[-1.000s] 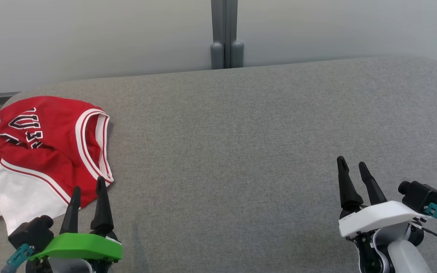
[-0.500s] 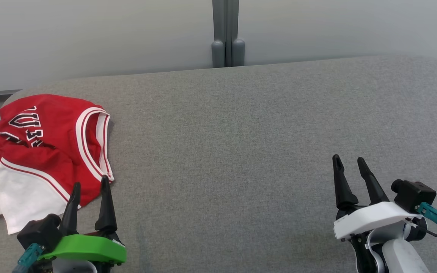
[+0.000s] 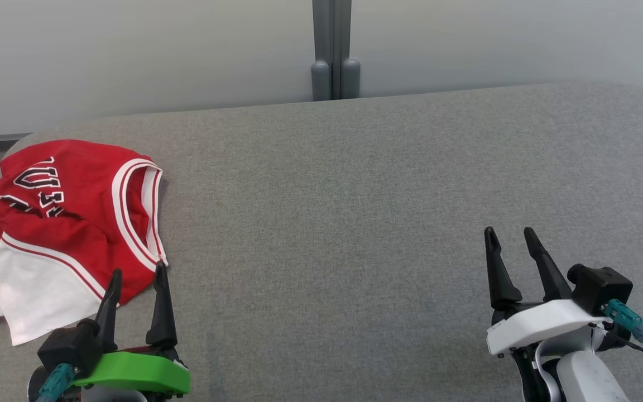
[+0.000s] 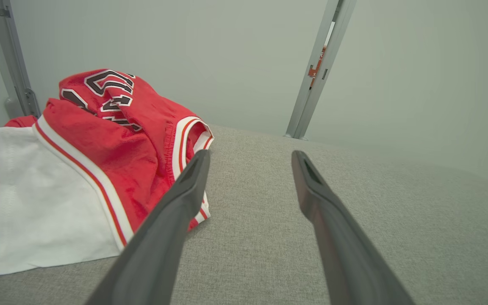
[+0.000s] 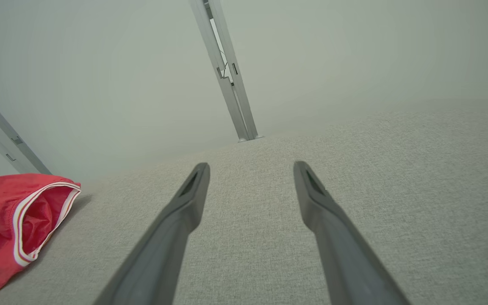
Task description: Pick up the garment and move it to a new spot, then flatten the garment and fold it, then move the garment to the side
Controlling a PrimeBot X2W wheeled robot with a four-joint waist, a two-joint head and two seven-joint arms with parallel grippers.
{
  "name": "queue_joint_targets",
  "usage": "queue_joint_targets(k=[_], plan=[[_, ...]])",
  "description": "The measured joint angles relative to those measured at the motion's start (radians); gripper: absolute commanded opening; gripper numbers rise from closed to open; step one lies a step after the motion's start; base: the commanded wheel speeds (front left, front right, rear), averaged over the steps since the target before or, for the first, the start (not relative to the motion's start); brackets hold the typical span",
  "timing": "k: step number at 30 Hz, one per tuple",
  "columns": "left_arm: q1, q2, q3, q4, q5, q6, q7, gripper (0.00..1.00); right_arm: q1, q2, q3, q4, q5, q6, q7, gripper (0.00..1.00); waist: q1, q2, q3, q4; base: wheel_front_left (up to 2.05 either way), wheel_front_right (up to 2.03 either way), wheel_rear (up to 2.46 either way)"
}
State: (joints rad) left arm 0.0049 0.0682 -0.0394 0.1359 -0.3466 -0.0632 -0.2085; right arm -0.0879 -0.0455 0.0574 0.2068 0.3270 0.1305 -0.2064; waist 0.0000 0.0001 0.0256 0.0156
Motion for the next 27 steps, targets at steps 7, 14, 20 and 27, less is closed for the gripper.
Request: queue_joint_targets(k=[7,14,20,27], plan=[[0.000,-0.001,0.001,-0.003,0.043,0.000,-0.014,1.00,-0.001,-0.001,0.002,-0.007,-0.044,0.000,-0.016,1.00,0.0000,0.0000,0.005,0.000,0.00,0.00,0.00],[0.000,-0.005,0.002,-0.003,0.072,0.001,-0.028,1.00,-0.001,-0.001,0.008,-0.014,-0.090,0.000,-0.030,1.00,0.0000,0.0000,0.010,0.003,0.00,0.00,0.00],[0.000,-0.008,-0.002,-0.006,0.106,0.003,-0.039,1.00,-0.003,-0.002,0.010,-0.018,-0.133,0.000,-0.041,1.00,0.0000,0.0000,0.014,0.006,0.00,0.00,0.00],[0.001,-0.009,-0.007,-0.012,0.142,0.010,-0.049,1.00,-0.004,-0.002,0.016,-0.024,-0.179,0.000,-0.052,1.00,0.0000,0.0000,0.019,0.010,0.00,0.00,0.00]])
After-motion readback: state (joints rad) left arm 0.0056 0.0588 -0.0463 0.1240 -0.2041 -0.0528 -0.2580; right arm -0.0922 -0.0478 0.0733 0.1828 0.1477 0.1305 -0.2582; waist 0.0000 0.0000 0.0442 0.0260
